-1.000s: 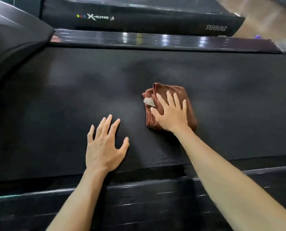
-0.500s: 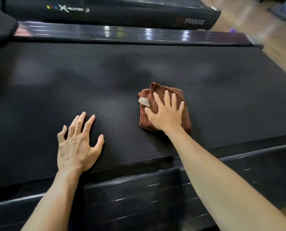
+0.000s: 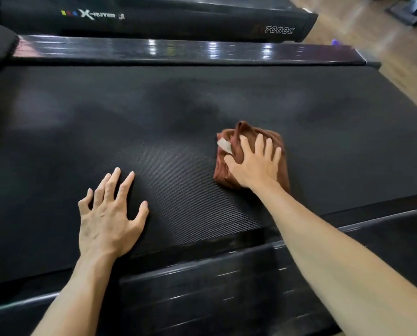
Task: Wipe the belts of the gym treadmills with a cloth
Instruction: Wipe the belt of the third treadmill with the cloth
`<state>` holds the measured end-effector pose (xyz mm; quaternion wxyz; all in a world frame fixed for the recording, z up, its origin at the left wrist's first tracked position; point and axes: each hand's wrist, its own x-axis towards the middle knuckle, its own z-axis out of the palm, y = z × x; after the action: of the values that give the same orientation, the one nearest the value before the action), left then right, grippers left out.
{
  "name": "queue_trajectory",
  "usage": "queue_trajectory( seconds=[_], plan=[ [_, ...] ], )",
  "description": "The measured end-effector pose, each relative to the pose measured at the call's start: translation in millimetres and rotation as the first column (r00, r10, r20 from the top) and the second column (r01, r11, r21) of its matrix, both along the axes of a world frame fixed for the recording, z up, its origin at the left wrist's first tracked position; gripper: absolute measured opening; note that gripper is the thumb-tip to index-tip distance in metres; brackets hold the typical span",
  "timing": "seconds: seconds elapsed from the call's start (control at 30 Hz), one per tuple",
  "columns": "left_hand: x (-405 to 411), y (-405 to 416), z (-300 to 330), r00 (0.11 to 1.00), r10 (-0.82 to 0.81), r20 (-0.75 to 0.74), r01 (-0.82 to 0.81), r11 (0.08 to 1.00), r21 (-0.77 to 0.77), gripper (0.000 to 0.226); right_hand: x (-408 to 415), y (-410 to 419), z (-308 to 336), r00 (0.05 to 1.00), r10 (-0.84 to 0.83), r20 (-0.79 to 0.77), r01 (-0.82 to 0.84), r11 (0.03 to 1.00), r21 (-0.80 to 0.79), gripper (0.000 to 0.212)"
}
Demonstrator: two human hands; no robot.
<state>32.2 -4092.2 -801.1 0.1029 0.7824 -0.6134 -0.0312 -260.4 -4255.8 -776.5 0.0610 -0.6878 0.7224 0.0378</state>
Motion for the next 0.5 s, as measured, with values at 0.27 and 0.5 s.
queue_trajectory(
  seconds=[0.27,0.5],
  plan=[
    [1,0,1,1.000,-0.001,0.002,0.001,1.000,0.003,0.080,11,87,-5,0.934,0.347,0.085,-0.342,0.937,-0.071,0.081],
    [-1,1,3,1.000,-0.007,0.000,0.007,1.000,-0.002,0.080,-19,48,-1,0.996,-0.066,0.053,0.067,0.998,-0.005,0.092]
  ],
)
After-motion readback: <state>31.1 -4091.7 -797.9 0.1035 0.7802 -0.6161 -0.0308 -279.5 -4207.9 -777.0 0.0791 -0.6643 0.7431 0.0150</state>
